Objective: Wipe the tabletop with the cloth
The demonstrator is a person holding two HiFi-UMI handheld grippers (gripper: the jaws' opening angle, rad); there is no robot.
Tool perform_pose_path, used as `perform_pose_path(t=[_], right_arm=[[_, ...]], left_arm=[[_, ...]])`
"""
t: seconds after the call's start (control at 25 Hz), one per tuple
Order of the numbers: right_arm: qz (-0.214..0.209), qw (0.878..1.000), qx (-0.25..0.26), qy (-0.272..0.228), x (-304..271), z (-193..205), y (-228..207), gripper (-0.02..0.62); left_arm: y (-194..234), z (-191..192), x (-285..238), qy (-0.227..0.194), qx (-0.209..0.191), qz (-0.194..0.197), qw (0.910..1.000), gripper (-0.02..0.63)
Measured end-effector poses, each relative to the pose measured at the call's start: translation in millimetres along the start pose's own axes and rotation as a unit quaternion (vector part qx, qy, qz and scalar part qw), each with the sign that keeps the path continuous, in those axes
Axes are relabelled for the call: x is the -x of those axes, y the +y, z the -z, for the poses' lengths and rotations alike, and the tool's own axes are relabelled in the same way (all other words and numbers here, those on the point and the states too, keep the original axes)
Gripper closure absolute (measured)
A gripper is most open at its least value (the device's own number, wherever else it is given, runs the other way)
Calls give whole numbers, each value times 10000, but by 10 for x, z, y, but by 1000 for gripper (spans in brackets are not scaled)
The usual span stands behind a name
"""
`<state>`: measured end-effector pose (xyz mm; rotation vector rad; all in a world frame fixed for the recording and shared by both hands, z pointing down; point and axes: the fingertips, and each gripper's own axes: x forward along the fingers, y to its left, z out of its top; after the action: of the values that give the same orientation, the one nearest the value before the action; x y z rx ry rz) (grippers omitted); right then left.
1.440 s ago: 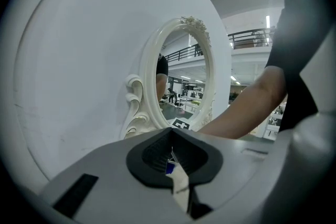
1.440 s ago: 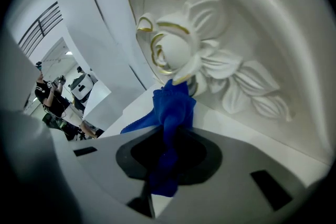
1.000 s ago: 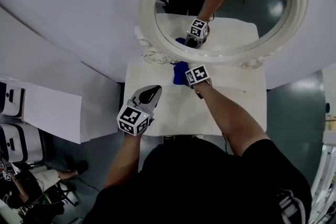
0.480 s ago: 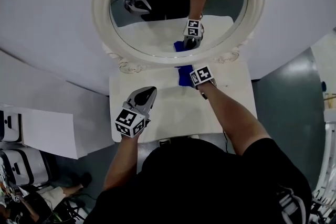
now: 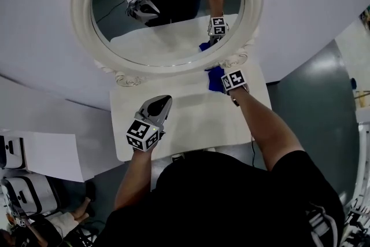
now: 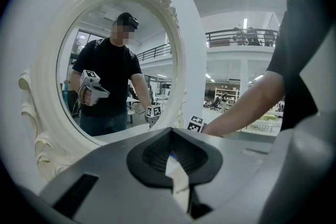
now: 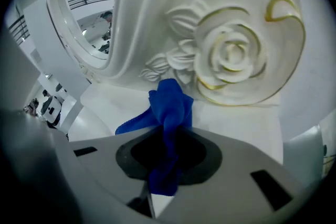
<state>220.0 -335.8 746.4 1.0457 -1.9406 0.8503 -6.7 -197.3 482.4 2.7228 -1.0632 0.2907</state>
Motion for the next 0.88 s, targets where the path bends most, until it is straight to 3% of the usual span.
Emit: perform_pose_path(t=[0.44, 0.88], right_arm=[[380, 9985, -393, -26, 368, 267, -904, 538], [618, 9972, -413, -4, 516, 403, -1184, 538]], left_arm=[[-214, -25, -314, 63, -16, 121, 9999, 597], [-270, -95, -400, 57, -79, 152, 9998, 597]])
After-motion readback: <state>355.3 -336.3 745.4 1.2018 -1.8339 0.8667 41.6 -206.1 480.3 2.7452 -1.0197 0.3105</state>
